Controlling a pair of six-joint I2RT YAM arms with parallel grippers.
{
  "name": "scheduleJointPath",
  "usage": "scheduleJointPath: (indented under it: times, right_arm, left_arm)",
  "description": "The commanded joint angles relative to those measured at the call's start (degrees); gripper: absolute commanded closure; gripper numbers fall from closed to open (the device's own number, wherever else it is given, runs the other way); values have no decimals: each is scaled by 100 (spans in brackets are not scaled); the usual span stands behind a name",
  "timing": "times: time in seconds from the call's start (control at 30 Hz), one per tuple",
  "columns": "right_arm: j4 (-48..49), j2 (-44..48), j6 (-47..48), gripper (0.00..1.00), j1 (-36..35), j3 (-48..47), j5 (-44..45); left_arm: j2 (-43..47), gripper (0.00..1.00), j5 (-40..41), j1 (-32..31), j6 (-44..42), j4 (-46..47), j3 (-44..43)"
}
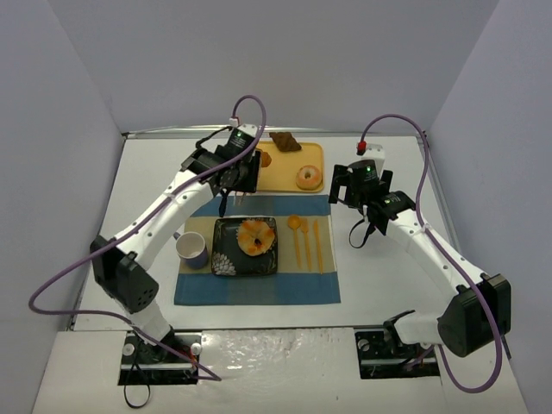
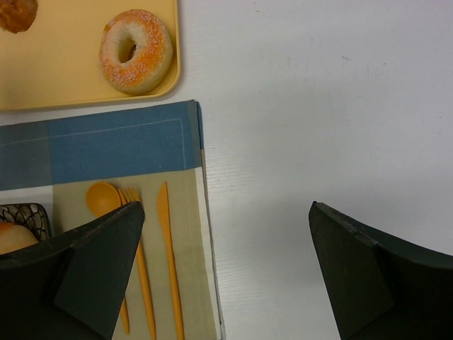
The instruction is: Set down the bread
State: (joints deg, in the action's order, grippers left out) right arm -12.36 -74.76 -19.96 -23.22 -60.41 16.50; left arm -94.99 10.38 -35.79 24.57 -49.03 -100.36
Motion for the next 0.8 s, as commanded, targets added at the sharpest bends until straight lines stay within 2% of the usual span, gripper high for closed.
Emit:
scheduleJointPath:
  times: [0.0,0.2,0.53,0.77]
  right_arm:
    - [266,65,-80,0,7,55,7]
    - [326,62,-118,0,-20,153,-33]
    - [361,62,-136,0,-37,213,-63]
    - [376,58,-140,0,-38,232,-82]
  left_arm:
    - [1204,100,501,-157,402,-181,654]
    - [1975,100,676,-341,760,-420,1659]
    - [2456,100,932,-626,1289,-573,2578]
    - [2579,100,957,-754,1478,-664,2822]
